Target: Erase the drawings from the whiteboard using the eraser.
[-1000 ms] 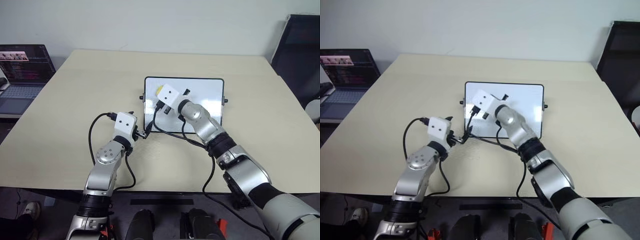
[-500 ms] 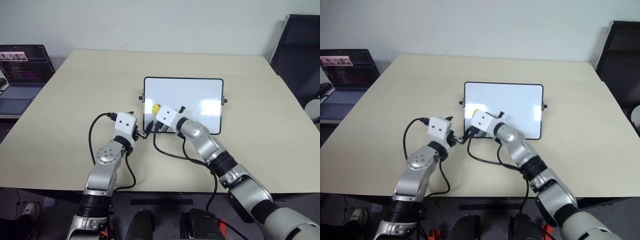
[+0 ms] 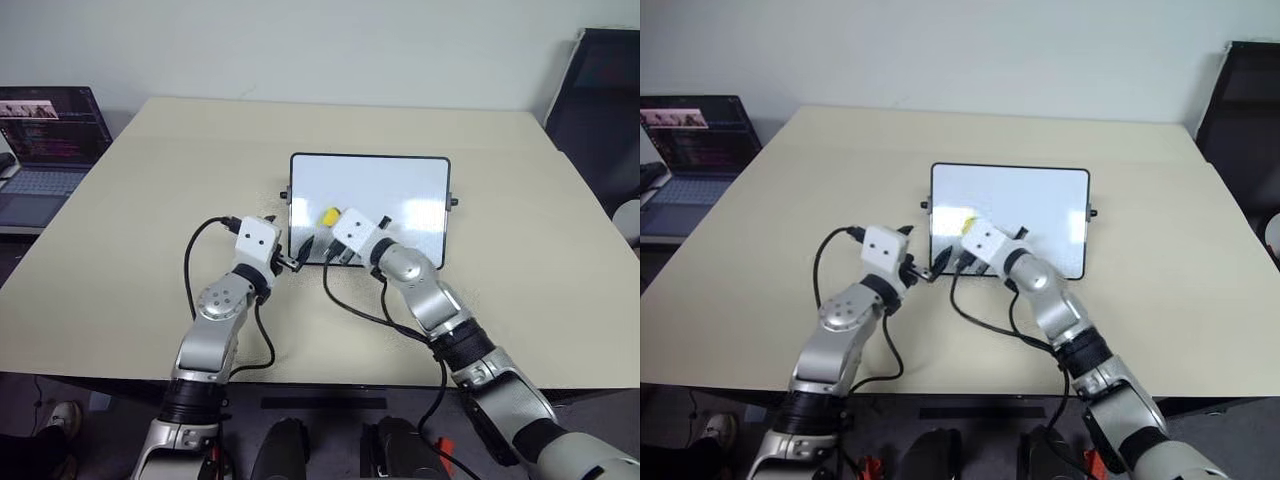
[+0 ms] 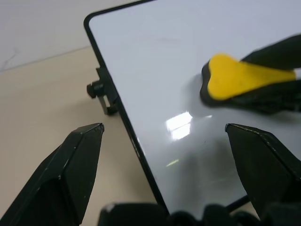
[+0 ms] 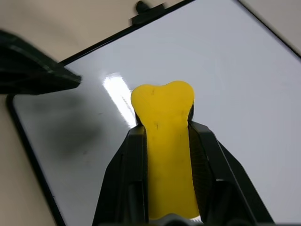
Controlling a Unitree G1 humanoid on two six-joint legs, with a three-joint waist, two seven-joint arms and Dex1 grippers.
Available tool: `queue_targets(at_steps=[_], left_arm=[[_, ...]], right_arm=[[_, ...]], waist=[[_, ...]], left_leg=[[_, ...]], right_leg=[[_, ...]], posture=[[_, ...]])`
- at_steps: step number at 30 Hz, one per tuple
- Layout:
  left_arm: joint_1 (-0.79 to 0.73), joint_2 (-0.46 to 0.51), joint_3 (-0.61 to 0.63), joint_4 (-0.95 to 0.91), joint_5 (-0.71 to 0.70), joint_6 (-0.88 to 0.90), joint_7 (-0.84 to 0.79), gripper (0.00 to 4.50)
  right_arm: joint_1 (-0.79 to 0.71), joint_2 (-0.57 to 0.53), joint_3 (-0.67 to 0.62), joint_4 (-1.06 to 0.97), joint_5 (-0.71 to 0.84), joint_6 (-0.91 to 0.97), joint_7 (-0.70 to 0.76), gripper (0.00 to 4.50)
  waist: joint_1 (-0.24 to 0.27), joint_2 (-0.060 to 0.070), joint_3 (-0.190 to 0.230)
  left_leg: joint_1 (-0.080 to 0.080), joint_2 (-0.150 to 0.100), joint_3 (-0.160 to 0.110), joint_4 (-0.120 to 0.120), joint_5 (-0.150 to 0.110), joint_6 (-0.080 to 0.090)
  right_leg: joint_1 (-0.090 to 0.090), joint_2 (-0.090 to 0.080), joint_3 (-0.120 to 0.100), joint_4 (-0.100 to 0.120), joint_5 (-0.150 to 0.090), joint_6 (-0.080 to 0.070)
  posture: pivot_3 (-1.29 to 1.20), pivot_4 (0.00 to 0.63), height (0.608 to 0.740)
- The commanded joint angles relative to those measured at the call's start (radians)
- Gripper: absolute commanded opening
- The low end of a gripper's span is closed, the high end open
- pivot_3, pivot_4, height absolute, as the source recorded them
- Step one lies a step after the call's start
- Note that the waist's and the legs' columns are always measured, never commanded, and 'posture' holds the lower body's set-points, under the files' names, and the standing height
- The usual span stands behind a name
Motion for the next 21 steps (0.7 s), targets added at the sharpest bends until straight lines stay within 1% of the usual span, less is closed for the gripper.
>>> queue_targets(at_steps=[1, 6, 8, 12, 14, 17, 21], left_arm=[[-0.027, -0.005, -0.002, 0.005, -0.017, -0.04, -0.024, 4.5], [-0.051, -0.005, -0.023, 0.038, -0.062, -0.07, -0.123, 4.5], [-0.079, -0.008, -0.067, 0.046, -0.112, -0.083, -0.251, 4.5], [-0.131, -0.01, -0.12, 0.089, -0.154, -0.111, -0.41, 4.5], [-0.167, -0.014, -0.15, 0.13, -0.171, -0.132, -0.495, 4.5], [-0.217, -0.028, -0.178, 0.189, -0.179, -0.159, -0.58, 4.5], [-0.279, -0.052, -0.207, 0.267, -0.178, -0.199, -0.668, 4.5]], right_arm=[[0.027, -0.03, -0.089, -0.192, 0.048, 0.052, 0.013, 0.87], [0.122, -0.094, -0.181, -0.422, 0.064, 0.226, 0.029, 0.87], [0.172, -0.12, -0.239, -0.519, 0.061, 0.368, 0.026, 0.87], [0.217, -0.168, -0.308, -0.628, 0.05, 0.573, 0.026, 0.87], [0.239, -0.202, -0.345, -0.666, 0.044, 0.661, 0.023, 0.87], [0.265, -0.234, -0.387, -0.693, 0.053, 0.746, 0.013, 0.87], [0.29, -0.244, -0.449, -0.703, 0.078, 0.851, 0.002, 0.87]], waist=[[0.0, 0.0, 0.0], [0.002, 0.0, 0.0], [0.004, 0.0, 0.0], [0.003, 0.0, 0.0], [0.003, 0.0, 0.0], [0.001, 0.0, 0.0], [-0.001, 0.001, 0.0]], left_leg=[[0.0, 0.0, 0.0, 0.0, 0.0, 0.0], [-0.002, 0.0, 0.0, 0.0, -0.001, -0.001], [-0.002, 0.0, 0.001, 0.0, -0.001, -0.001], [-0.002, -0.001, 0.002, 0.0, -0.001, -0.001], [-0.002, -0.001, 0.002, 0.0, -0.001, -0.001], [-0.002, -0.002, 0.002, 0.0, -0.001, -0.001], [-0.002, -0.003, 0.003, 0.0, -0.001, -0.001]], right_leg=[[0.0, 0.0, 0.0, 0.0, 0.0, 0.0], [-0.001, 0.0, -0.002, -0.001, 0.0, 0.0], [-0.001, 0.0, -0.002, -0.001, 0.0, 0.0], [-0.001, 0.0, -0.002, -0.001, 0.0, 0.0], [-0.001, 0.0, -0.003, -0.001, -0.001, 0.0], [-0.001, 0.001, -0.002, -0.001, -0.004, 0.003], [-0.001, 0.002, -0.002, -0.001, -0.004, 0.003]], posture=[[0.0, 0.15, 0.74], [0.0, 0.15, 0.74], [0.0, 0.15, 0.74], [0.0, 0.15, 0.74], [0.0, 0.15, 0.74], [0.0, 0.15, 0.74], [0.0, 0.15, 0.74]])
